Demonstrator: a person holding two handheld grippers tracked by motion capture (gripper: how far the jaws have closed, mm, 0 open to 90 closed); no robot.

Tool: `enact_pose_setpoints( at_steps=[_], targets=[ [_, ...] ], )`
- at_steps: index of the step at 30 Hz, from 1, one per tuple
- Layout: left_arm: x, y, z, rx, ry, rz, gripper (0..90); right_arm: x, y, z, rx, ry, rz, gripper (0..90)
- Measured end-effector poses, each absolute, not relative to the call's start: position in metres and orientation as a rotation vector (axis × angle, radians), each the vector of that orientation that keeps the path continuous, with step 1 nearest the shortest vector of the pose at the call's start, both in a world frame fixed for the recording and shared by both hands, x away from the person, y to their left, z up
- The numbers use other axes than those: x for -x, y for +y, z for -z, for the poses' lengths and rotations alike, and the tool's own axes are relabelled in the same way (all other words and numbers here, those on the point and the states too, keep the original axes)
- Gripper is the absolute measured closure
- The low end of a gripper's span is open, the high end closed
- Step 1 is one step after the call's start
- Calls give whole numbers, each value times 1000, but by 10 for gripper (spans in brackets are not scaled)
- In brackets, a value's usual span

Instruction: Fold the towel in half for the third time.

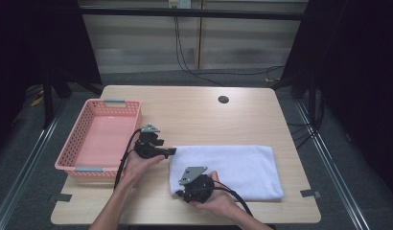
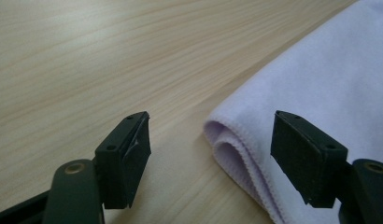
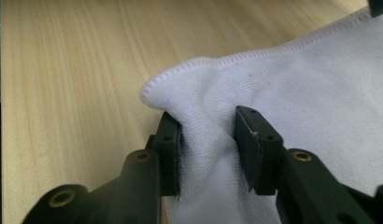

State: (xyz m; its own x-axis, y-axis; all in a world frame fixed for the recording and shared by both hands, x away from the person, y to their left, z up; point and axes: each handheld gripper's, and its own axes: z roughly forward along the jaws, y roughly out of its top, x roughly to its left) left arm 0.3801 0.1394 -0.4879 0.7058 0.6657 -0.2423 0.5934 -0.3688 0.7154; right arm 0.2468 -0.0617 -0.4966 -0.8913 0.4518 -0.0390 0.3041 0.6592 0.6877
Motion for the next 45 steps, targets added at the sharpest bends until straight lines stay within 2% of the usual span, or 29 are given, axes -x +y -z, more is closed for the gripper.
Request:
enact_pose_setpoints(
  at_steps=[7, 14, 19, 21, 23, 26, 27, 30, 37, 45],
  targets=[
    [-381, 135, 492, -2094, 949, -101, 259, -252, -66, 496, -690, 2676, -1078, 714],
    [-383, 125, 497, -2122, 924, -57, 282, -252, -69, 495, -737, 2679, -1115, 741],
    [-377, 114, 500, -2176, 856, -43, 393, -249, -72, 495, -738, 2693, -1117, 741],
    [-373, 110, 501, -2178, 821, -32, 485, -249, -74, 495, -744, 2695, -1129, 742],
    [-371, 110, 502, -2180, 798, -10, 630, -250, -75, 494, -751, 2701, -1133, 747],
    [-369, 111, 501, -2157, 820, 32, 746, -250, -75, 493, -763, 2703, -1140, 749],
    [-370, 112, 501, -2144, 834, 50, 759, -250, -76, 492, -780, 2708, -1157, 753],
    [-373, 116, 499, -2084, 855, 104, 770, -250, -80, 488, -804, 2700, -1185, 757],
    [-375, 117, 478, -1993, 874, 121, 782, -253, -87, 474, -821, 2666, -1261, 761],
    [-383, 124, 448, -1923, 862, 125, 784, -262, -92, 440, -860, 2583, -1406, 766]
  ],
)
